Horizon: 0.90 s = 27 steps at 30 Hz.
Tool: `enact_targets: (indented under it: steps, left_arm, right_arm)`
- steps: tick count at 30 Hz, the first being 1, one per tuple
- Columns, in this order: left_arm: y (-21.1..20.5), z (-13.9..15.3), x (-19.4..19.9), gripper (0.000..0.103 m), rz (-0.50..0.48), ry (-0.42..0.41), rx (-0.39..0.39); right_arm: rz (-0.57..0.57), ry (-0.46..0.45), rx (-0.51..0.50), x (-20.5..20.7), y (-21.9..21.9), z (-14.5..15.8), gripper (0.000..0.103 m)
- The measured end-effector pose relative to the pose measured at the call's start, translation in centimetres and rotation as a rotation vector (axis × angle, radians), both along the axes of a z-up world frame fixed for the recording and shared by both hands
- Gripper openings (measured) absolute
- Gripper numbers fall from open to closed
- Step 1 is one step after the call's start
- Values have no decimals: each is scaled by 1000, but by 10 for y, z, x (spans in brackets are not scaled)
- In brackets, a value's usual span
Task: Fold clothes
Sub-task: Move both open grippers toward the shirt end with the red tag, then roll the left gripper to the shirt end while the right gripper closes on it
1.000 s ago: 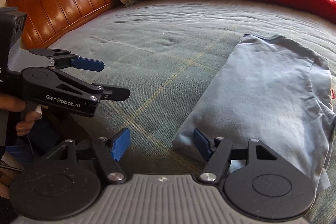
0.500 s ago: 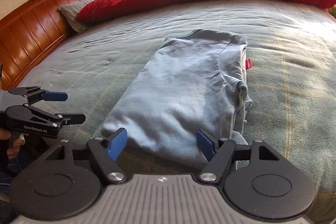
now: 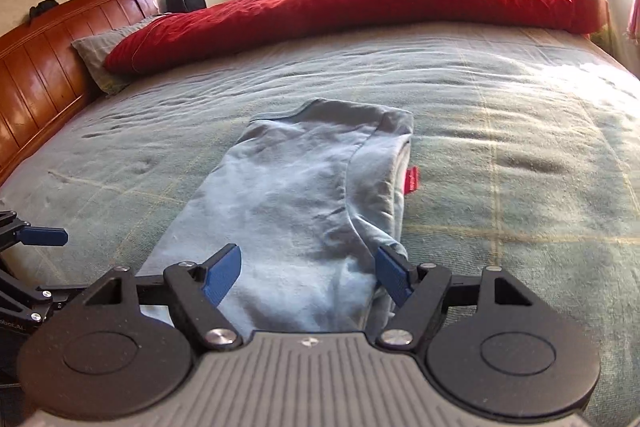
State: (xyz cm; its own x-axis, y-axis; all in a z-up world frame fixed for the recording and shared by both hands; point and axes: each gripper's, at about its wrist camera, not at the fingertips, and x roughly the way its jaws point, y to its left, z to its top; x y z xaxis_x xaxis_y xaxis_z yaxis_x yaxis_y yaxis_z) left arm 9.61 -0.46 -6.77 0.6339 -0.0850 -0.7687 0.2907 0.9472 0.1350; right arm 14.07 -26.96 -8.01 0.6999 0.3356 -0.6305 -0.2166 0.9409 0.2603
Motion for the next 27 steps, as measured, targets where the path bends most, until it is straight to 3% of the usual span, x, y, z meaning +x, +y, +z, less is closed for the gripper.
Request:
enact_targets:
  steps: [7, 11, 16, 19, 27]
  left_arm:
    - [-16, 14, 28, 89, -76, -2, -72]
    - [-47, 34, 53, 89, -218, -16, -141]
    - [-96, 45, 93, 91, -428, 12, -290]
    - [-132, 37, 124, 91, -531, 90, -372]
    - [-194, -8, 167, 91, -579, 234, -354]
  right_arm:
    - [45, -53, 46, -27, -3, 12, 81]
    - [96, -47, 1, -26, 16, 6, 81]
    - [80, -13, -9, -28, 20, -16, 84]
    - [73, -25, 8, -33, 20, -17, 87]
    - [68, -33, 33, -36, 16, -19, 88]
